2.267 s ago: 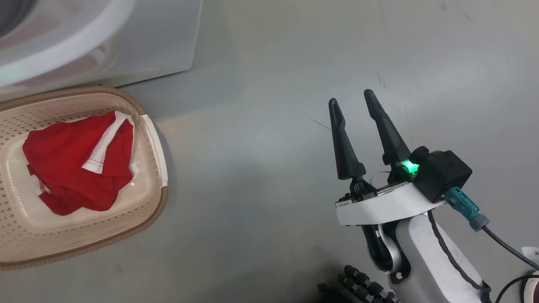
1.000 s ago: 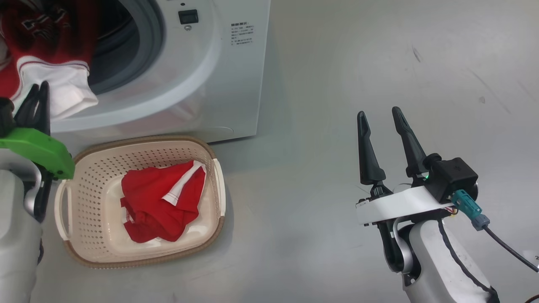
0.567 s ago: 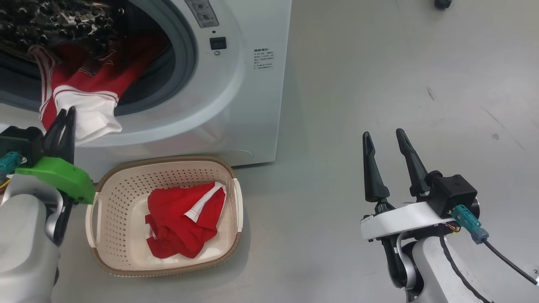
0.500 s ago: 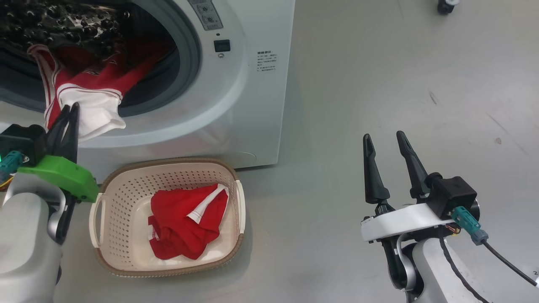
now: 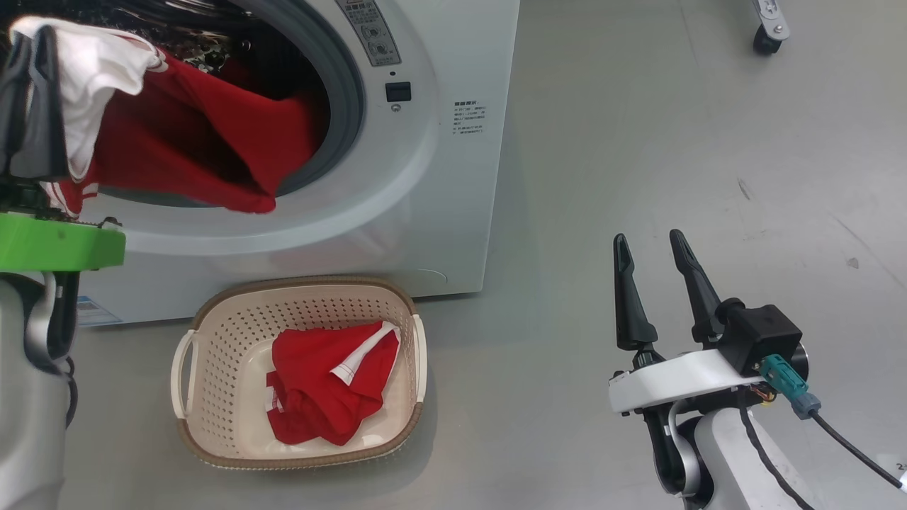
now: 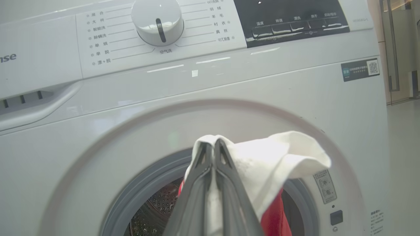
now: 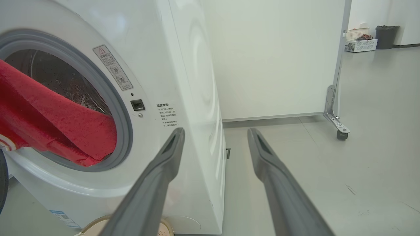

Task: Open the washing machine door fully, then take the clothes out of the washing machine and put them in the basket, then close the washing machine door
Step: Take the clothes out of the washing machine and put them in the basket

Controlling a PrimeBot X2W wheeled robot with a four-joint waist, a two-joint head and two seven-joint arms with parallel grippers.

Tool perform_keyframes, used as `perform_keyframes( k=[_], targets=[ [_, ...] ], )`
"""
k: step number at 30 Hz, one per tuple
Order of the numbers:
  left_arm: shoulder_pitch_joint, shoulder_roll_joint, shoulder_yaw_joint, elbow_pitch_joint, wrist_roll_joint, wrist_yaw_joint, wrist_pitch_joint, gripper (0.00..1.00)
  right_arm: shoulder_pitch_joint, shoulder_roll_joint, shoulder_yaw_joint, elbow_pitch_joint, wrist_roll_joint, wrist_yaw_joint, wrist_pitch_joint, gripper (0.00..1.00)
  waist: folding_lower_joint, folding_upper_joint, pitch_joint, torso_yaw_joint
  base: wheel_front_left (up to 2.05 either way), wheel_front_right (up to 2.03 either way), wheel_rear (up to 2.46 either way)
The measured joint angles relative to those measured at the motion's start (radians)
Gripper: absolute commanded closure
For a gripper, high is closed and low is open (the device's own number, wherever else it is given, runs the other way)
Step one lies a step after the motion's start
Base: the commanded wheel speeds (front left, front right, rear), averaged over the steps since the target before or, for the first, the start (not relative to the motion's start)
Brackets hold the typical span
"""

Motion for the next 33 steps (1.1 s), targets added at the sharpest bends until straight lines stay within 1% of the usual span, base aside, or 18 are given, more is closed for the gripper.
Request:
perform_keyframes(
  k=[3,5,9,12,19,28,33],
  targets=[
    [0.009,-0.009,0.028,-0.075,0.009,0.009,0.000,1.00,0.002,0.000,0.000,0.000,0.000,0.000,0.000,0.00,0.0000,0.0000,-0.001,-0.001,0.00,0.00,0.00],
    [0.015,-0.020,0.046,-0.119,0.016,0.012,-0.005,1.00,0.002,0.000,0.001,0.000,0.000,0.008,0.000,0.00,0.0000,0.0000,-0.001,-0.002,0.00,0.00,0.00],
    [0.025,-0.040,0.074,-0.199,0.020,0.013,-0.005,1.00,0.002,0.000,0.001,-0.001,0.000,0.008,0.000,0.00,0.0000,0.0000,0.000,-0.006,0.00,0.00,0.00],
    [0.045,-0.044,0.076,-0.222,0.029,0.012,-0.006,1.00,0.002,0.000,0.001,-0.001,0.000,0.008,0.000,0.00,0.0000,0.0000,0.002,-0.009,0.00,0.00,0.00],
    [0.161,-0.058,0.064,-0.199,0.041,0.007,-0.006,1.00,0.003,0.000,0.001,-0.001,0.002,0.008,0.000,0.00,0.0000,0.0000,0.006,-0.017,0.00,0.00,0.00],
    [0.286,-0.057,0.010,-0.128,0.041,-0.002,-0.005,1.00,0.004,0.000,0.008,-0.003,0.002,0.009,0.000,0.00,0.0000,0.0000,0.021,-0.024,0.00,0.00,0.00],
    [0.317,-0.054,-0.032,-0.083,0.048,-0.009,-0.005,1.00,0.003,0.000,0.015,-0.007,0.002,0.009,0.000,0.00,0.0000,0.0000,0.041,-0.030,0.00,0.00,0.00]
  ],
)
